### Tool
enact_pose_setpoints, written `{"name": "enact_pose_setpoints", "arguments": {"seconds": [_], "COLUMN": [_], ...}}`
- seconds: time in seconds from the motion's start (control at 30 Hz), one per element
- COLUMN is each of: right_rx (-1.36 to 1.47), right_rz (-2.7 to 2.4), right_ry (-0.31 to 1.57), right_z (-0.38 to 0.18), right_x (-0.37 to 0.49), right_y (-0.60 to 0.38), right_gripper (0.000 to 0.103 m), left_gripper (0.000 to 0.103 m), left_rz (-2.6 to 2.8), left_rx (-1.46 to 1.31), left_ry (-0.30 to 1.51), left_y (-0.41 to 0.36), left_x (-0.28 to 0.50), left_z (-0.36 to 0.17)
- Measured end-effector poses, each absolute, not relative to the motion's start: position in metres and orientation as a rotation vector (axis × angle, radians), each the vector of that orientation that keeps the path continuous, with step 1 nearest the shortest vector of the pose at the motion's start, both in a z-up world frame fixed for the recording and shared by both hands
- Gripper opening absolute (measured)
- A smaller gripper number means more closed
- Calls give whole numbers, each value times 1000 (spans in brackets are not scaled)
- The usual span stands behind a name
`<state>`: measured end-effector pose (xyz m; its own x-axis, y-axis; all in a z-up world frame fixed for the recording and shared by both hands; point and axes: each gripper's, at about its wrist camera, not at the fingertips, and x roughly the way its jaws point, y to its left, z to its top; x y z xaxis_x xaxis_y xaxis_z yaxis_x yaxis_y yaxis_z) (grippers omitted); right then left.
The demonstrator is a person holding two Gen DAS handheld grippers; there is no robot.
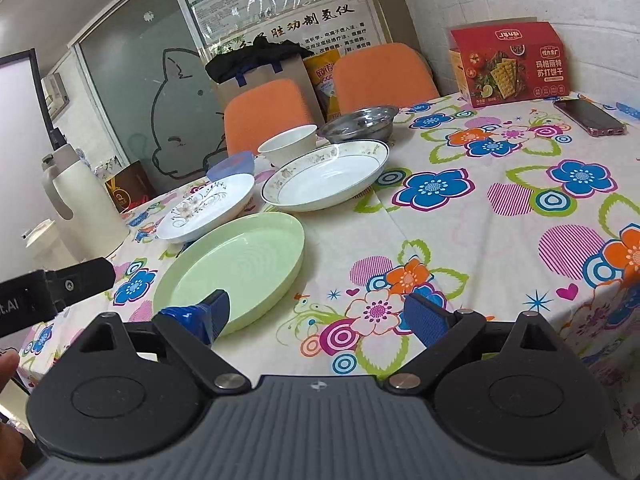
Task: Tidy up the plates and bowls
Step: 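Move the left tool toward the rim of the pale green plate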
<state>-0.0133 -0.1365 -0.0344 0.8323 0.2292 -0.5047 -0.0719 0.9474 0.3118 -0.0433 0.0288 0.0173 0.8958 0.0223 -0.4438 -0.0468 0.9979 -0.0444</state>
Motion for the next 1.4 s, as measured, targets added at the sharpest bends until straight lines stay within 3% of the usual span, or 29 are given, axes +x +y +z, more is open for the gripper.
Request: {"name": "enact_pose_setpoints", "arguments": {"seconds": [0.73,1.4], "right_rx": [224,171], "right_rz": [63,1], "right_ry": [404,391], "right_z": [-17,-8], "right_x": [-19,46], "right_y": [-142,-137], "right_gripper": [82,81], "left_gripper": [92,92], "left_rz": [34,5], "left_rx": [-21,-1], "left_ry": [440,522], "left_y": [25,32], "left_x": [-28,54], "left_z": [12,24]}}
